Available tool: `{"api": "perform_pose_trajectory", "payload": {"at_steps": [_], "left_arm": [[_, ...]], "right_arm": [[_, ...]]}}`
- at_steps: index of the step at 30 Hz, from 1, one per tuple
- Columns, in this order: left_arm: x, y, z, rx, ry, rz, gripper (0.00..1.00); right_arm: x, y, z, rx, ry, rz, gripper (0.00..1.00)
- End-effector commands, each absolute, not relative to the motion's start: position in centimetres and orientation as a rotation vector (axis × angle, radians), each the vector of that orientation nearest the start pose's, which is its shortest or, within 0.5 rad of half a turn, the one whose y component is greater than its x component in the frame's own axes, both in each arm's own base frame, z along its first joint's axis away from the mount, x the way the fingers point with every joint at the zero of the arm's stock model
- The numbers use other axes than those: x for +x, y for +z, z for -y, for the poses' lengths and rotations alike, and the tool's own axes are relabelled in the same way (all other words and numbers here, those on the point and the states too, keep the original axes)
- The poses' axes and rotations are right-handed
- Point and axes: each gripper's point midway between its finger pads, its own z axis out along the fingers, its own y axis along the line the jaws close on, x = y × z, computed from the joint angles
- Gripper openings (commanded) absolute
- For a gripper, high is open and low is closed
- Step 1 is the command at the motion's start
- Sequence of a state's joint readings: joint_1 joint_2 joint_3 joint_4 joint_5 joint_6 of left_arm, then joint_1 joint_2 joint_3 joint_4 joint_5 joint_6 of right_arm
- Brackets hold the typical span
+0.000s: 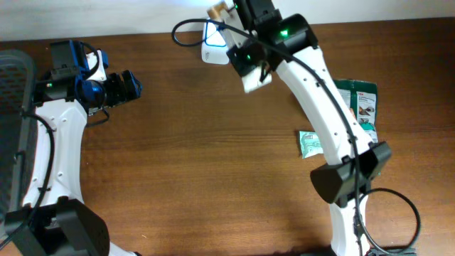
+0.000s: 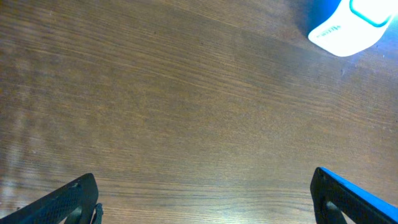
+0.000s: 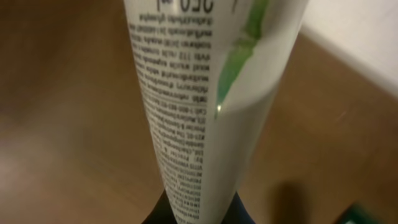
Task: Scan the item barcode
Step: 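Carry the tube right and lay it beside the scanned items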
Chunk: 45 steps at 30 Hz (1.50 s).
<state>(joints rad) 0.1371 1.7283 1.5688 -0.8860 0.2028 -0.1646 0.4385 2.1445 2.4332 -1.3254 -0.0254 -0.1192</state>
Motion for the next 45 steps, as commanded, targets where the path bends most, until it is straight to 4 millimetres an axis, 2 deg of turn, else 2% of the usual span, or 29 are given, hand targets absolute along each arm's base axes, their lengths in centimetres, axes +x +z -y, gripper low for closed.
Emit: {"api": "perform_pose_trajectory", "payload": {"at_steps": [1, 2, 4, 7, 11, 12, 15, 17, 19, 23, 24, 26, 27, 29, 32, 33, 34, 36, 39, 41, 42, 43, 44, 45], "left_arm": [[43.6, 18.3, -2.5, -0.321, -0.283, -2.590, 0.99], [43.6, 18.3, -2.5, -0.321, -0.283, -2.590, 0.99], [43.6, 18.3, -2.5, -0.321, -0.283, -2.590, 0.99], [43.6, 18.3, -2.5, -0.321, -0.283, -2.590, 0.99], [43.6, 18.3, -2.5, -0.321, -0.283, -2.590, 0.99], [43.6, 18.3, -2.5, -0.321, -0.283, -2.590, 0.99], [43.6, 18.3, -2.5, -0.321, -0.283, -2.590, 0.99], [43.6, 18.3, -2.5, -0.321, -0.283, -2.591, 0.99], [43.6, 18.3, -2.5, -0.321, -0.283, -2.590, 0.99], [43.6, 18.3, -2.5, -0.321, -0.283, -2.590, 0.99], [43.6, 18.3, -2.5, -0.321, -0.283, -2.590, 0.99], [43.6, 18.3, -2.5, -0.321, -0.283, -2.590, 0.99], [43.6, 18.3, -2.6, -0.321, -0.283, -2.590, 0.99], [43.6, 18.3, -2.5, -0.321, -0.283, -2.590, 0.99], [43.6, 18.3, -2.5, -0.321, -0.283, -2.590, 0.99], [43.6, 18.3, -2.5, -0.321, -0.283, -2.590, 0.99], [43.6, 18.3, -2.6, -0.321, -0.283, -2.591, 0.99], [43.6, 18.3, -2.6, -0.321, -0.282, -2.590, 0.99], [43.6, 18.3, -2.5, -0.321, -0.283, -2.590, 0.99], [43.6, 18.3, -2.5, -0.321, -0.283, -2.590, 0.99], [43.6, 18.3, -2.5, -0.321, -0.283, -2.590, 0.99], [43.6, 18.3, -2.5, -0.321, -0.283, -2.590, 0.99], [43.6, 18.3, -2.5, -0.321, -0.283, -2.591, 0.99], [43.6, 18.3, -2.5, -0.321, -0.283, -2.590, 0.99]], "right_arm": [[41.2, 28.6, -21.5, -0.631, 0.320, -2.574, 0.04], [40.6, 28.2, -20.9, -0.600, 0.317, -2.619, 0.04], [38.8, 26.3, -18.4, -0.528, 0.288, -2.779, 0.04], [38.1, 23.2, -15.8, -0.429, 0.246, -2.945, 0.04], [37.3, 15.5, -13.4, -0.273, 0.190, -3.147, 0.04], [36.9, 13.0, -12.7, -0.217, 0.175, -3.195, 0.04], [36.5, 8.9, -11.3, -0.166, 0.161, -3.239, 0.04], [36.3, 7.6, -10.1, -0.117, 0.155, -3.254, 0.04], [36.2, 7.0, -8.7, -0.078, 0.120, -3.267, 0.05], [36.2, 6.9, -7.6, -0.051, 0.078, -3.271, 0.16], [36.3, 6.9, -7.4, -0.044, 0.077, -3.269, 0.25], [36.4, 7.1, -7.1, -0.028, 0.080, -3.269, 0.51], [36.6, 7.6, -7.1, -0.029, 0.081, -3.261, 0.53], [38.2, 10.3, -7.5, -0.036, 0.098, -3.187, 0.54], [40.2, 16.3, -7.8, -0.042, 0.123, -3.060, 0.54], [40.6, 20.2, -7.9, -0.049, 0.135, -2.989, 0.54], [40.6, 22.0, -7.9, -0.050, 0.141, -2.954, 0.54], [39.5, 27.0, -7.8, -0.056, 0.159, -2.853, 0.54], [37.3, 31.8, -8.3, -0.091, 0.184, -2.732, 0.54], [34.9, 35.5, -8.7, -0.123, 0.209, -2.627, 0.55], [33.4, 37.4, -8.5, -0.129, 0.221, -2.568, 0.58], [32.3, 38.7, -8.3, -0.129, 0.230, -2.528, 0.72], [31.0, 40.1, -8.2, -0.134, 0.248, -2.483, 0.98], [30.2, 41.0, -8.0, -0.132, 0.247, -2.452, 0.98]]}}
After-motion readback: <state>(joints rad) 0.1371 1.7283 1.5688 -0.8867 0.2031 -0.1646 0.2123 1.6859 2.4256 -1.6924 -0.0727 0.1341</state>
